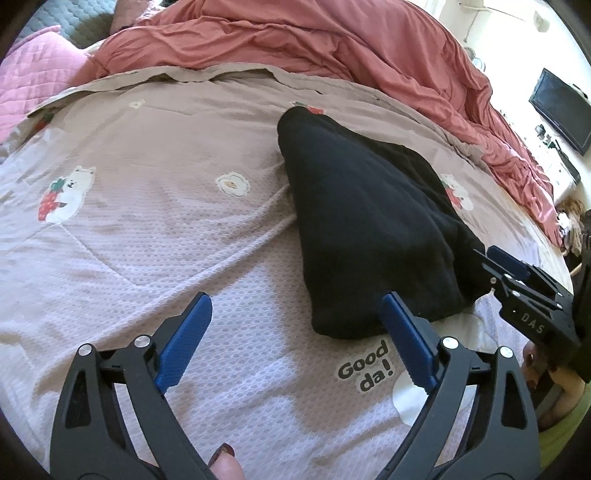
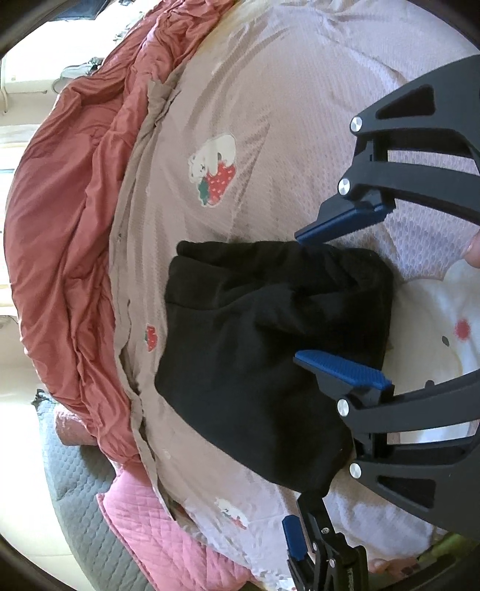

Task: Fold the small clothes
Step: 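Open the right tool and withdraw both tools from the folded shirt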

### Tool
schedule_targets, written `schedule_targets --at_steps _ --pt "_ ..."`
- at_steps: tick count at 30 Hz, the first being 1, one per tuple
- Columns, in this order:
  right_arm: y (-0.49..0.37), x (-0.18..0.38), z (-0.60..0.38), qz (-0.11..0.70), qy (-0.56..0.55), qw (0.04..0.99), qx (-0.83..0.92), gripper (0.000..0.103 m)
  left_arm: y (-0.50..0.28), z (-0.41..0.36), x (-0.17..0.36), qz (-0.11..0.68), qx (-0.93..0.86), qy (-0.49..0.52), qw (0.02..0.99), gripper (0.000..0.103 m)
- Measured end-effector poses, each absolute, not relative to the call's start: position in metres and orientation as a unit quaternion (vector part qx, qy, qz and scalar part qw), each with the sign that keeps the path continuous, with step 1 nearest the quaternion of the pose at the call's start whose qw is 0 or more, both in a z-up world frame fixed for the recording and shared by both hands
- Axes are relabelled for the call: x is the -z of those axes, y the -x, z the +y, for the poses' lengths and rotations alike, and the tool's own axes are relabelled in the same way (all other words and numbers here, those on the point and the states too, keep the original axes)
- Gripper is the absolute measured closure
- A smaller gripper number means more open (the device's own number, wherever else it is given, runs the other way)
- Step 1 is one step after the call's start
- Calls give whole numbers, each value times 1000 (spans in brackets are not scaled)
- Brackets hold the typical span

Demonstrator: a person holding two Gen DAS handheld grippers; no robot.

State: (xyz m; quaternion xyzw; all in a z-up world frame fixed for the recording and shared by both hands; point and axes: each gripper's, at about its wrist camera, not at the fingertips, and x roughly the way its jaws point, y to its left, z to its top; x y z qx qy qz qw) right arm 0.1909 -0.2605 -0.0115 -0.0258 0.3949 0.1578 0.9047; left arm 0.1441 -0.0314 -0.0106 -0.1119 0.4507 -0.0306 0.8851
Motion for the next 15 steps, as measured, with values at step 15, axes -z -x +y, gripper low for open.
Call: schedule_targets --at_steps 15 --pt "-160 -23 -266 351 28 924 -148 6 -117 -28 -17 422 9 98 901 10"
